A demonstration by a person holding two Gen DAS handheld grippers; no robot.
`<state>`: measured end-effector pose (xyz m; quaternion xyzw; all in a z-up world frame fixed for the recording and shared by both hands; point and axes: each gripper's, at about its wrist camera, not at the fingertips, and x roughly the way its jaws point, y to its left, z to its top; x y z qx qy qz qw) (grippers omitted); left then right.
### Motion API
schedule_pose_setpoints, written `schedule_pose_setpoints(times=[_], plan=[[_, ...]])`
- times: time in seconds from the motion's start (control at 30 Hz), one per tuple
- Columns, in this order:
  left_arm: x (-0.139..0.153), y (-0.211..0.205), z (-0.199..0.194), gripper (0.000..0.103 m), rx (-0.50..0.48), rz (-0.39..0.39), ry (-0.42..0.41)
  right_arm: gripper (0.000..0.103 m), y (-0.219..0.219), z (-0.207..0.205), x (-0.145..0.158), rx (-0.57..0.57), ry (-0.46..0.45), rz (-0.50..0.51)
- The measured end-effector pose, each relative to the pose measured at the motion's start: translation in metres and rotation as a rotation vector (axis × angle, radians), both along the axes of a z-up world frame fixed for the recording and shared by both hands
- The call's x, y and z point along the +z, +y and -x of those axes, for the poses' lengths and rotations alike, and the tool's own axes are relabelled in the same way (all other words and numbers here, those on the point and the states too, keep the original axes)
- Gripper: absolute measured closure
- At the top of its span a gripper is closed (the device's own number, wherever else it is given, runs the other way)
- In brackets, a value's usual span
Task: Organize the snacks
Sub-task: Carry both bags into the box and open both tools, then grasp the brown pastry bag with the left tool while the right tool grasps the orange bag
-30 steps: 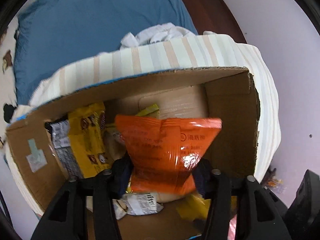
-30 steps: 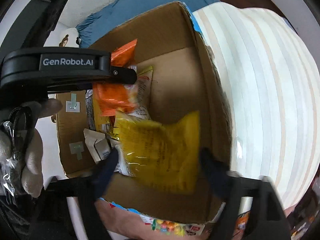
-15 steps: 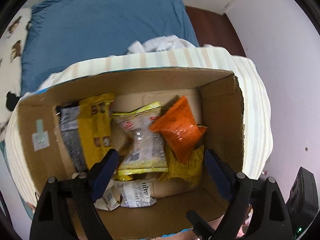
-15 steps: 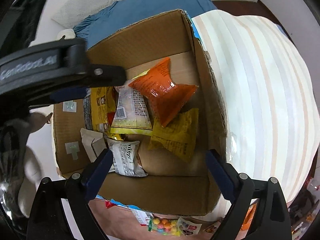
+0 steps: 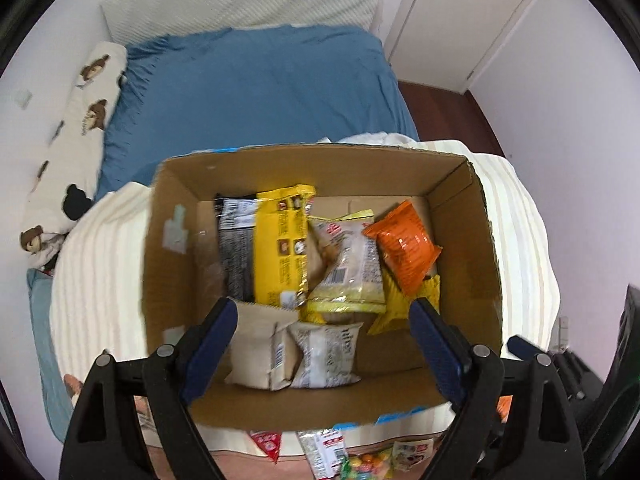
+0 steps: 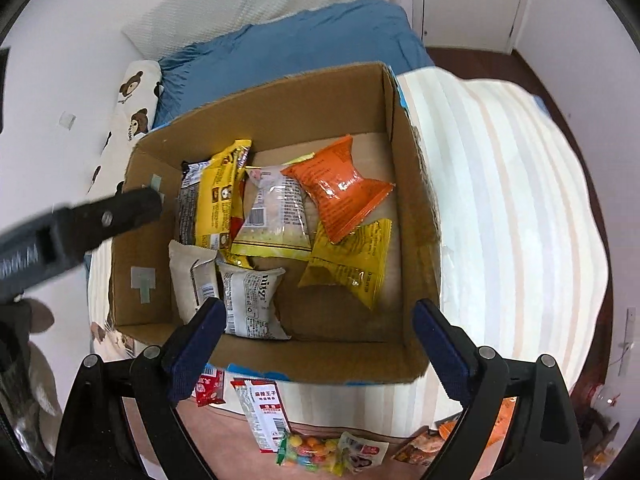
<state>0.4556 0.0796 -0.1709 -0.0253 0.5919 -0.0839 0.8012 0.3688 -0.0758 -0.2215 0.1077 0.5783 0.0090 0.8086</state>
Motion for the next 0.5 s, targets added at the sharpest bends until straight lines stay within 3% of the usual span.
schedule_pose_setpoints(times=[0.2,0.5], plan=[[0.020,0.018,0.045,0.015,0.011,-0.041,-0.101,0.007,0.014,0.028,0.014,0.004,-0.068,0.055],[0.036,0.033,0.098,0.015,0.040,-0.017,-0.152,0.007,0.020,0.070,0.029,-0.009,-0.135,0.036]])
